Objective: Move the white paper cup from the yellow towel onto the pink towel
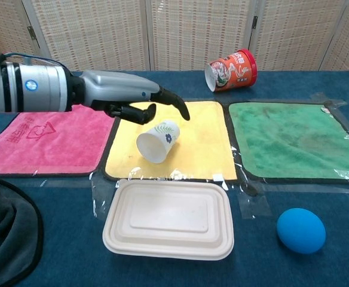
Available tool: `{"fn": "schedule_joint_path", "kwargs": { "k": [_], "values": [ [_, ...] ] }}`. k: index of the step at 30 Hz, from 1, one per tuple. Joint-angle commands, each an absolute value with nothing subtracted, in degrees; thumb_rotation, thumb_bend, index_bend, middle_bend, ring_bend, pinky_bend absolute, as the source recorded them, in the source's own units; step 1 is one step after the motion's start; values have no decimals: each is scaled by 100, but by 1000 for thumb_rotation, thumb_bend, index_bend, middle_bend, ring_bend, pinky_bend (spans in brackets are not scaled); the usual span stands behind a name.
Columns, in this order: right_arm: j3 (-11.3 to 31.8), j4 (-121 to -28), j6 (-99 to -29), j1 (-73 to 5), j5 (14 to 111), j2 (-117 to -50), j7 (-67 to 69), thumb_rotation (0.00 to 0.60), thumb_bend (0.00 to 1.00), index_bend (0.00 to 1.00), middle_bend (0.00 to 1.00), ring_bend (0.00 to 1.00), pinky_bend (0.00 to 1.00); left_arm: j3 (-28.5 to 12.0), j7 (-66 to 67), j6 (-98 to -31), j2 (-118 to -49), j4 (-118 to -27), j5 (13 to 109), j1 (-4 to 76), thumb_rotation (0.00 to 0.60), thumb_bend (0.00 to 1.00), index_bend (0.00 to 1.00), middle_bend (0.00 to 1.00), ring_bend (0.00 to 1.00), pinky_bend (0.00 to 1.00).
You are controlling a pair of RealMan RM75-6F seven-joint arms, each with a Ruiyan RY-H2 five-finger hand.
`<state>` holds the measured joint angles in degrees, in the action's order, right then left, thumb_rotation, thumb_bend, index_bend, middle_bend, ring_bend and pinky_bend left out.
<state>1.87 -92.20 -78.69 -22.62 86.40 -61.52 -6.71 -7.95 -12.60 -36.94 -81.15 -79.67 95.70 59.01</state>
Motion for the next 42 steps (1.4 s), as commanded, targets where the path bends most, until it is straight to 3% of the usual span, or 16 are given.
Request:
{"fn": "schedule_joint_path", "kwargs": {
  "k": [1, 13, 29, 42],
  "values": [
    [207, -9204, -7852, -2236, 8644, -6159, -654, 600, 235, 0, 77, 88, 9, -794, -1114, -3445, -8343, -7691, 9361, 6106, 73, 956, 189, 143, 95, 0],
    [291, -9126, -7826, -2098, 8650, -6189, -568, 600, 235, 0, 77, 88, 9, -740, -778, -2862, -8792, -7060, 8747, 6520, 37, 965, 223, 165, 105, 0],
    [355, -8980, -7826, -1955, 8698, -6262, -400, 600, 235, 0, 77, 89, 9, -544, 245, -2648, -9136, -6833, 8299, 6742, 4, 969, 247, 188, 114, 0],
    [425, -8908, -7833, -1880, 8707, -6283, -283, 600, 235, 0, 77, 88, 9, -377, 1044, -2784, -8774, -7090, 7947, 6650, 5, 969, 322, 261, 163, 0]
  ]
}}
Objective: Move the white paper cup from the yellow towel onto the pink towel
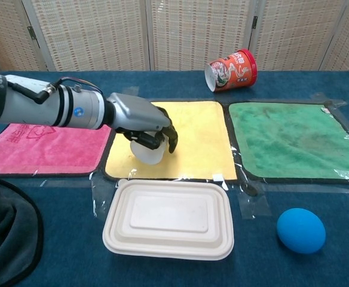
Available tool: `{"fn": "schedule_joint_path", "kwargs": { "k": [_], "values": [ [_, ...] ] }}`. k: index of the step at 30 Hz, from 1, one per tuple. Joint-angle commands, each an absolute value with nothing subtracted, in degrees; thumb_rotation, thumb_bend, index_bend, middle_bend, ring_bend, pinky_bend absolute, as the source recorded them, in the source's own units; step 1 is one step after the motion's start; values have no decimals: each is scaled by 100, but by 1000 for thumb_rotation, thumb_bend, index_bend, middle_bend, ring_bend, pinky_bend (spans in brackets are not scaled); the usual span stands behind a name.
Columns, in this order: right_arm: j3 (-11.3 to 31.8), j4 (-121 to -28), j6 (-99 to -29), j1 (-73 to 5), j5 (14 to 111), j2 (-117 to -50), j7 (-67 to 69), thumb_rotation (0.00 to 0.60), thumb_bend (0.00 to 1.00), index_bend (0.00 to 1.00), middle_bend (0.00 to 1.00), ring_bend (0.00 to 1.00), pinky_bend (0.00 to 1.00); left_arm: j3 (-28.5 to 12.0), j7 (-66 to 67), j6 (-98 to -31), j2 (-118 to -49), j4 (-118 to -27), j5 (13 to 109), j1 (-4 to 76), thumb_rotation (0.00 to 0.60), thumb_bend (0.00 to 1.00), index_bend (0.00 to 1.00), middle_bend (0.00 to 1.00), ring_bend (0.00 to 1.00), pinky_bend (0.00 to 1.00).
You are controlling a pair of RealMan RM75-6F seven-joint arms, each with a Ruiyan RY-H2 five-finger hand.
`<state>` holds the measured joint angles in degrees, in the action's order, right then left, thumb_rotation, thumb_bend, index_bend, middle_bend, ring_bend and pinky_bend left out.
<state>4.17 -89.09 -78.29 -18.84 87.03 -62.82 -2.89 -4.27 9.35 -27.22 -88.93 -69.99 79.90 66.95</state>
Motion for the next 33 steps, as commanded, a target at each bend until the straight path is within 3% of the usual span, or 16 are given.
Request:
{"fn": "schedule_joint_path", "kwargs": {
  "k": [1, 19, 33],
  "values": [
    [434, -8908, -7839, -1874, 8709, -6284, -278, 600, 235, 0, 77, 88, 9, -355, 1094, -2818, -8697, -7143, 7930, 6624, 5, 969, 327, 264, 166, 0],
    [523, -8906, -7963, -1766, 8751, -6275, -163, 600, 235, 0, 79, 88, 9, -27, 1283, -3268, -7435, -7552, 7771, 6086, 4, 970, 362, 276, 184, 0],
    [537, -8899, -8020, -1695, 8798, -6289, -115, 600, 236, 0, 78, 88, 9, -238, 492, -3766, -7356, -7880, 8130, 5916, 2, 978, 357, 278, 188, 0]
  ]
}}
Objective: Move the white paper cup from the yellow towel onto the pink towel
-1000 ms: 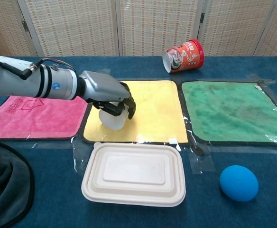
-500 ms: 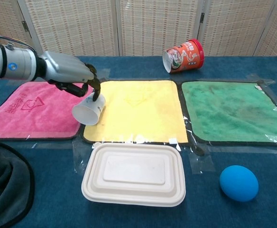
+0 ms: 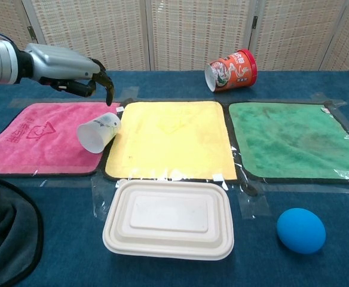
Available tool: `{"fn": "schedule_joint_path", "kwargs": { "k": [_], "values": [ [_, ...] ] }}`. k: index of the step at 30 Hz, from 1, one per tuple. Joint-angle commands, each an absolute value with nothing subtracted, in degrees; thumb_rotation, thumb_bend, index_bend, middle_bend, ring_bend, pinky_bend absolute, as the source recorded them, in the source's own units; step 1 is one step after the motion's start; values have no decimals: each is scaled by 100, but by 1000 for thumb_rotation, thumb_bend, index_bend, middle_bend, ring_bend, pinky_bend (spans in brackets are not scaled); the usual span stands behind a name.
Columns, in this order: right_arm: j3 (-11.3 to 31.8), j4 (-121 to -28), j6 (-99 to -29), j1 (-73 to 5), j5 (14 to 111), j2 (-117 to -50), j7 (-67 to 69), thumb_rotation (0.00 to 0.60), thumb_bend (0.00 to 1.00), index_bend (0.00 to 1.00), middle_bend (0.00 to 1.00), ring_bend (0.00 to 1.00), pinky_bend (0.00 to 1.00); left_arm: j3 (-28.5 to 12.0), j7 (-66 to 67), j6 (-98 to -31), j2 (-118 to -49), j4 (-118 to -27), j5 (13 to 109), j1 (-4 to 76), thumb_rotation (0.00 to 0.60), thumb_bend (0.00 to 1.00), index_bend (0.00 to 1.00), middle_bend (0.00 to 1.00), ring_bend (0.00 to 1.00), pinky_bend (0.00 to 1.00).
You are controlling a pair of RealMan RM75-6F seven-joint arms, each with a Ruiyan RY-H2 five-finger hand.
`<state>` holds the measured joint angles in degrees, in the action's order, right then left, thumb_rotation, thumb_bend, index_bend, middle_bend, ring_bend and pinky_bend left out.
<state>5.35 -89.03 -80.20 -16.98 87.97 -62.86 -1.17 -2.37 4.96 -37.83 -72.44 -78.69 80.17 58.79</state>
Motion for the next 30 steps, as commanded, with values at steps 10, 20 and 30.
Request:
{"fn": "schedule_joint_path", "kwargs": {
  "k": [10, 20, 30],
  "values": [
    [563, -8877, -7993, -1696, 8800, -6329, -92, 600, 235, 0, 78, 88, 9, -239, 993, -3351, -7934, -7572, 7816, 6092, 2, 978, 264, 243, 139, 0],
    [569, -8822, -8017, -1664, 8815, -6368, -5, 600, 235, 0, 79, 89, 9, 25, 1907, -3003, -8270, -7243, 7308, 6135, 2, 978, 263, 223, 111, 0],
    [563, -8818, -8047, -1649, 8876, -6387, 4, 600, 235, 0, 78, 89, 9, 145, 2326, -3163, -8101, -7291, 6909, 5979, 2, 978, 305, 222, 112, 0]
  ]
}}
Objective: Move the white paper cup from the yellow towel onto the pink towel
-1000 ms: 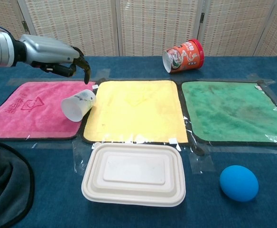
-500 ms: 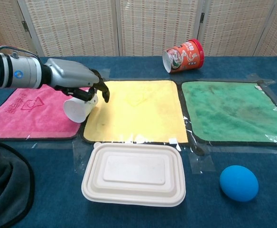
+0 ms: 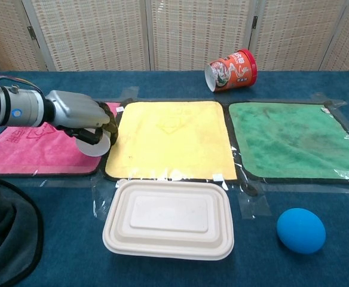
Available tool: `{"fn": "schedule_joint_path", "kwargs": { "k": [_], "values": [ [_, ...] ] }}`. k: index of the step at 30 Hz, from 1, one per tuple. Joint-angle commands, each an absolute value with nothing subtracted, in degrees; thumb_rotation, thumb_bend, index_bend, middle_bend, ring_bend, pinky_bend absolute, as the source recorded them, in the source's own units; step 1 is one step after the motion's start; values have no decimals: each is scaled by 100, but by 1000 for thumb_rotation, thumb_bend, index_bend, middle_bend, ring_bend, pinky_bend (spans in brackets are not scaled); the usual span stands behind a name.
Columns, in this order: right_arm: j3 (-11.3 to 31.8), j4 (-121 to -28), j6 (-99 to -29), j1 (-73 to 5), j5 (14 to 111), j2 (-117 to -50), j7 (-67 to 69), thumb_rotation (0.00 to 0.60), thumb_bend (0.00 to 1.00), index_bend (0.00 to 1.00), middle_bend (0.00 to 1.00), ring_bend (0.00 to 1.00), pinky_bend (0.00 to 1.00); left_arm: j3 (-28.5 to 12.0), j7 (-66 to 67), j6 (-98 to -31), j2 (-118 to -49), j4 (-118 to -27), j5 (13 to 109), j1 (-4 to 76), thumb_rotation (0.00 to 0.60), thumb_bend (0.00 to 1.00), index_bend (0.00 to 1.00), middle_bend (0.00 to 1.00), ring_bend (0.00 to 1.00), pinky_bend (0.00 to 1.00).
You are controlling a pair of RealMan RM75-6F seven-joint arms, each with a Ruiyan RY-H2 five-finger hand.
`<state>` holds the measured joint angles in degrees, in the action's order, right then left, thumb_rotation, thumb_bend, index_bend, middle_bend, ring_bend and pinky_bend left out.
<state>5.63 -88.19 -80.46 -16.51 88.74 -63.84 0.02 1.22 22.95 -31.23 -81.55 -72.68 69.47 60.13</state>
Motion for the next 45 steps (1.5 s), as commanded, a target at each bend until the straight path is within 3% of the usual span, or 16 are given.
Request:
{"fn": "schedule_joint_path", "kwargs": {
  "k": [1, 22, 28, 30, 32, 36, 40, 45],
  "values": [
    [566, -8815, -8046, -1648, 8873, -6390, 6, 600, 235, 0, 78, 89, 9, 148, 2324, -3183, -8070, -7308, 6896, 5962, 1, 978, 306, 222, 112, 0],
    [605, -8793, -8039, -1646, 8855, -6417, 34, 600, 235, 0, 78, 88, 9, 221, 2182, -3278, -7731, -7212, 6813, 5716, 2, 978, 319, 222, 124, 0],
    [617, -8846, -8072, -1611, 8830, -6364, 7, 600, 235, 0, 78, 88, 9, -122, 1292, -3612, -7512, -7681, 6869, 5496, 0, 977, 266, 222, 117, 0],
    [620, -8880, -8073, -1604, 8825, -6326, 5, 600, 235, 0, 78, 87, 9, -318, 782, -3790, -7439, -7818, 6857, 5371, 36, 977, 233, 222, 112, 0],
    [608, -8924, -8047, -1595, 8815, -6263, -9, 600, 235, 0, 78, 81, 9, -529, 206, -4020, -7341, -7946, 6853, 5208, 177, 977, 213, 220, 108, 0],
    [492, -9066, -7742, -1599, 8727, -6024, -21, 600, 235, 0, 78, 68, 9, -817, -731, -4452, -7171, -8150, 6809, 4843, 371, 976, 208, 217, 105, 0],
    [413, -9157, -7545, -1595, 8677, -5864, 165, 600, 235, 0, 78, 71, 13, -873, -1022, -4889, -6960, -8295, 6730, 4449, 398, 956, 207, 216, 105, 0],
    [330, -9087, -7505, -1557, 8739, -5832, 399, 600, 235, 0, 78, 78, 17, -753, -419, -5752, -6873, -8527, 6490, 3879, 399, 802, 208, 216, 107, 0]
  ]
}}
